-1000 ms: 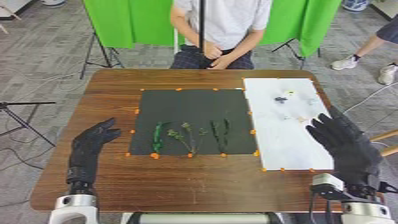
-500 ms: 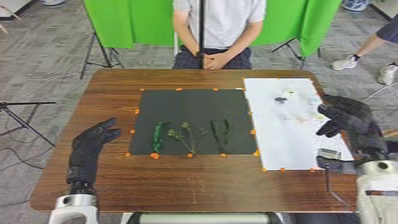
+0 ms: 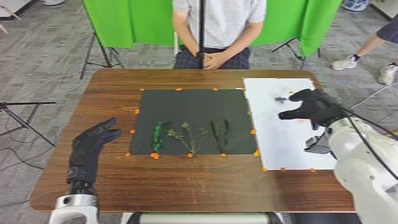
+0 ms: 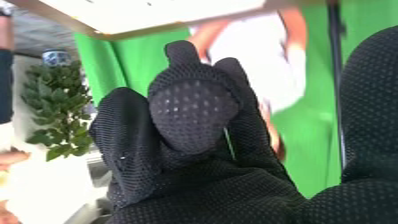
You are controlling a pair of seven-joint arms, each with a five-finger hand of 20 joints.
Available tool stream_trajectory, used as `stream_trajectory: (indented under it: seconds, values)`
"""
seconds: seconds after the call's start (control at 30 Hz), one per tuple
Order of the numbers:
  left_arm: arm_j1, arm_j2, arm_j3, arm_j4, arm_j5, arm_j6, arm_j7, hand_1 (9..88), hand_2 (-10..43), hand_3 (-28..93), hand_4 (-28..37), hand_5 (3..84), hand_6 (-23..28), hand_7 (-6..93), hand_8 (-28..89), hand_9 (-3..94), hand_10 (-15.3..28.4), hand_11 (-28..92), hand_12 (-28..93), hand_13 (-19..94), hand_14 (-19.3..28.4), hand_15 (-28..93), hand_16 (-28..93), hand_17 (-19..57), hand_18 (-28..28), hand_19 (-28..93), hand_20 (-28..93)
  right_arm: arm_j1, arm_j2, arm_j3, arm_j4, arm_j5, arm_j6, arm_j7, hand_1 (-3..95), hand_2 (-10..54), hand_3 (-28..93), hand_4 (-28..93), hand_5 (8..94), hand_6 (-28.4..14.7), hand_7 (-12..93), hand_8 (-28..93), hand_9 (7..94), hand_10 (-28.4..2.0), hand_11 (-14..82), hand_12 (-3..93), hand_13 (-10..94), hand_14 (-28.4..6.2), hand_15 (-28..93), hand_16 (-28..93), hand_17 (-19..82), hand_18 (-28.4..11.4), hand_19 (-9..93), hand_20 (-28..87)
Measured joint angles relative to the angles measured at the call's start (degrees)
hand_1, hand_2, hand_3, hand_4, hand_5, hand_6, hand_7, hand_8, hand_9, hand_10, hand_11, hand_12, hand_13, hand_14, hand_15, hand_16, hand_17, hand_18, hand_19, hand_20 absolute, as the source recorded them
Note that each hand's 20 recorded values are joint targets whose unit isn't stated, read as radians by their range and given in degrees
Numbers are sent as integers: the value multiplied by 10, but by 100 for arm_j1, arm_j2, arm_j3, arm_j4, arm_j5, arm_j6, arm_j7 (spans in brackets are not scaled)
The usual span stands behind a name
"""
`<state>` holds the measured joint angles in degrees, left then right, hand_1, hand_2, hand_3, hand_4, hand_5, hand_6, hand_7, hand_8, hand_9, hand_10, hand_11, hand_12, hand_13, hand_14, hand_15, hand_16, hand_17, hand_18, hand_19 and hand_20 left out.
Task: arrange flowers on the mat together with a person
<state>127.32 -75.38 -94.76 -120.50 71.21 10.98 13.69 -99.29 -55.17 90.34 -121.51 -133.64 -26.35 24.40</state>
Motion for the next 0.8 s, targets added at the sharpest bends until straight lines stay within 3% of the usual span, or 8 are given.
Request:
stream_trajectory:
  seconds: [0.17, 0.8]
  values:
    - [1, 4, 0, -2, -1, 1, 2, 261, 35, 676, -217, 510, 36, 153, -65, 544, 158, 223, 131, 422, 187, 228, -18, 112, 127, 132, 198, 336, 231, -306, 334, -195, -221, -12, 315, -95, 560, -199, 499, -13, 74, -67, 640, -175, 120, 207, 915, -23, 625, 222, 634, -147, 932, 627]
    - [-10, 21, 11, -2, -5, 0, 6, 262, 35, 676, -218, 510, 37, 154, -65, 544, 158, 223, 132, 422, 187, 229, -18, 112, 127, 133, 198, 1317, 295, -1459, 1644, -735, -22, 42, 394, -95, 588, -214, 577, 8, 115, -87, 750, -152, 161, 202, 937, -2, 652, 228, 671, -140, 932, 656]
